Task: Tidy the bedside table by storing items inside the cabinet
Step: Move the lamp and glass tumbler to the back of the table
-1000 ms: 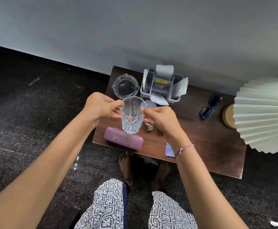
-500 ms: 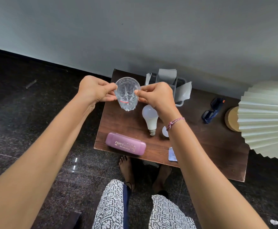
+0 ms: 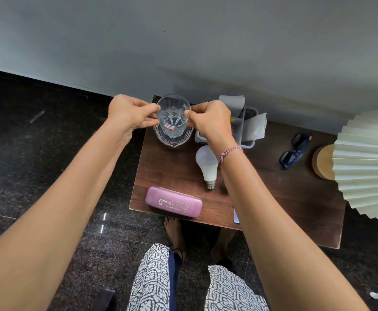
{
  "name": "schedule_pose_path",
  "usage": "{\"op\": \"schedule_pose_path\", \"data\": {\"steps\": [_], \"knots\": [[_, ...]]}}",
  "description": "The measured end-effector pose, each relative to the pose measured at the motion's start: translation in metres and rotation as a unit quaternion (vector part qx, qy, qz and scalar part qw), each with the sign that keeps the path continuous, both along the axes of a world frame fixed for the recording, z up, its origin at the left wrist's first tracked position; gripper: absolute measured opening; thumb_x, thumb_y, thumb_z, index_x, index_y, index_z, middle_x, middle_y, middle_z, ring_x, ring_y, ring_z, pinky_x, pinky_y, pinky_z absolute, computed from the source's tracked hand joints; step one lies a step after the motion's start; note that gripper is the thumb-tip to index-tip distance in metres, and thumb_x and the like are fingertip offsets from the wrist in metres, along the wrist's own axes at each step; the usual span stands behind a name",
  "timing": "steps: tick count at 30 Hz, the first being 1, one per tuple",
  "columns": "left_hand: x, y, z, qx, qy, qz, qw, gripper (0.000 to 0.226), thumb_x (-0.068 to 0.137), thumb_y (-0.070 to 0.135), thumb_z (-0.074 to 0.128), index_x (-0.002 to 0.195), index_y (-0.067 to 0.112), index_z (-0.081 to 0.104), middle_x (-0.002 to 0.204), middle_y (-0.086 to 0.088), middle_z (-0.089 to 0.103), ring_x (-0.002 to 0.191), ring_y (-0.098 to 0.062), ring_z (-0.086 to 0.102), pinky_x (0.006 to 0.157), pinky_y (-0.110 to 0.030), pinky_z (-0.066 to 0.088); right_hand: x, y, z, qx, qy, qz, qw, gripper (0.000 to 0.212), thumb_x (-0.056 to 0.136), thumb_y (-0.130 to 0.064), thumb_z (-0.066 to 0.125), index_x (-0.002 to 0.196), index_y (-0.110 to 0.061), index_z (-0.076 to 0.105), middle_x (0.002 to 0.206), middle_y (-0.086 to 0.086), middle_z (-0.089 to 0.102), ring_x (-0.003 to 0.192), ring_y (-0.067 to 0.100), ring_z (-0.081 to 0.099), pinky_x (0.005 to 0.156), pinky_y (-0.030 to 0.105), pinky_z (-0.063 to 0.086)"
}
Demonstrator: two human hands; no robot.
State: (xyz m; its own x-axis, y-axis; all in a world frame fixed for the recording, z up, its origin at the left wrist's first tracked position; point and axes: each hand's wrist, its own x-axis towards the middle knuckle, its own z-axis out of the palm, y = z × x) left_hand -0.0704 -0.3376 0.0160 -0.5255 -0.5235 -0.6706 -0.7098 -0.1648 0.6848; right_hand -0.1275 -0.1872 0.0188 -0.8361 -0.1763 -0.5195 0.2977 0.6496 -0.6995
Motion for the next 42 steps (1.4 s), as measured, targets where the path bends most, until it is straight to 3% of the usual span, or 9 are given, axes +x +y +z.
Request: {"op": "schedule_pose_path", "data": {"steps": [6, 14, 20, 25, 29, 33, 35, 39, 42], "knots": [[-0.002, 0.0, -0.004, 0.023, -0.005, -0.002, 1.0, 0.015, 0.08, -0.001, 0.068, 0.067, 0.002, 0.06, 0.07, -0.016, 0.062, 0.053, -0.015, 0.065, 0.065, -0.029, 0.059, -0.002, -0.003, -0.006, 0.008, -0.004, 0.004, 1.0, 0.021, 0.082, -0.018, 0.07, 0.099, -0.007, 0.073, 0.087, 0.013, 0.074, 0.086, 0.022, 0.071, 0.084, 0.035, 0.056], [0.005, 0.001, -0.003, 0.039, -0.008, -0.01, 0.999, 0.012, 0.077, -0.001, 0.071, 0.069, 0.0, 0.062, 0.072, -0.017, 0.064, 0.059, -0.018, 0.068, 0.055, -0.02, 0.058, 0.003, 0.001, -0.005, 0.025, -0.004, 0.028, 0.999, 0.024, 0.082, -0.02, 0.07, 0.102, -0.008, 0.073, 0.086, 0.011, 0.073, 0.08, 0.015, 0.066, 0.083, 0.03, 0.055], [0.01, 0.0, -0.005, 0.047, 0.006, 0.004, 0.999, 0.012, 0.075, 0.001, 0.074, 0.069, 0.0, 0.063, 0.073, -0.017, 0.066, 0.053, -0.013, 0.069, 0.057, -0.019, 0.058, 0.012, -0.001, 0.001, 0.014, -0.012, 0.012, 1.0, 0.024, 0.084, -0.016, 0.069, 0.105, -0.006, 0.071, 0.096, 0.016, 0.072, 0.093, 0.026, 0.068, 0.084, 0.039, 0.056], [0.017, 0.007, -0.004, 0.06, 0.029, 0.033, 0.997, 0.012, 0.075, 0.008, 0.075, 0.078, 0.001, 0.065, 0.079, -0.013, 0.067, 0.07, -0.016, 0.069, 0.064, -0.017, 0.058, 0.024, -0.002, 0.007, 0.013, 0.017, 0.013, 1.0, 0.02, 0.09, -0.016, 0.061, 0.1, -0.002, 0.071, 0.088, 0.016, 0.072, 0.08, 0.021, 0.066, 0.079, 0.031, 0.054], [0.026, 0.013, -0.007, 0.03, 0.051, 0.05, 0.997, 0.023, 0.077, 0.015, 0.075, 0.091, 0.0, 0.065, 0.085, -0.011, 0.067, 0.081, -0.018, 0.069, 0.078, -0.021, 0.057, 0.034, -0.001, 0.011, 0.019, 0.035, 0.027, 0.999, 0.033, 0.097, -0.025, 0.048, 0.088, 0.001, 0.065, 0.08, 0.014, 0.066, 0.079, 0.022, 0.058, 0.066, 0.021, 0.036], [0.041, 0.023, -0.009, 0.024, 0.038, 0.094, 0.995, 0.027, 0.083, 0.026, 0.07, 0.096, 0.003, 0.065, 0.085, -0.01, 0.068, 0.08, -0.016, 0.069, 0.073, -0.02, 0.056, 0.05, 0.008, 0.016, 0.011, 0.058, 0.021, 0.998, 0.044, 0.098, -0.023, 0.044, 0.055, -0.014, 0.041, 0.054, -0.003, 0.04, 0.055, 0.011, 0.038, 0.056, 0.023, 0.021], [0.052, 0.03, -0.008, 0.028, 0.036, 0.124, 0.991, 0.024, 0.087, 0.024, 0.066, 0.099, 0.004, 0.063, 0.086, -0.01, 0.068, 0.08, -0.016, 0.069, 0.069, -0.019, 0.056, 0.061, 0.015, 0.021, 0.005, 0.057, 0.019, 0.998, 0.047, 0.098, -0.021, 0.044, 0.053, -0.018, 0.033, 0.052, -0.006, 0.035, 0.054, 0.013, 0.035, 0.057, 0.026, 0.02], [0.077, 0.048, -0.006, 0.053, 0.019, 0.139, 0.989, 0.019, 0.086, 0.007, 0.063, 0.102, -0.003, 0.064, 0.082, -0.011, 0.067, 0.077, -0.017, 0.069, 0.067, -0.017, 0.057, 0.086, 0.037, 0.028, -0.013, 0.064, 0.01, 0.998, 0.036, 0.098, -0.022, 0.042, 0.074, -0.001, 0.06, 0.071, 0.009, 0.064, 0.073, 0.025, 0.053, 0.07, 0.033, 0.036], [0.092, 0.067, -0.003, 0.075, -0.007, 0.123, 0.99, 0.015, 0.087, 0.002, 0.06, 0.1, -0.005, 0.064, 0.081, -0.013, 0.068, 0.077, -0.018, 0.069, 0.068, -0.018, 0.058, 0.106, 0.057, 0.028, -0.027, 0.051, -0.021, 0.998, 0.032, 0.098, -0.025, 0.043, 0.086, -0.01, 0.068, 0.081, 0.006, 0.069, 0.075, 0.015, 0.058, 0.068, 0.016, 0.04]]}}
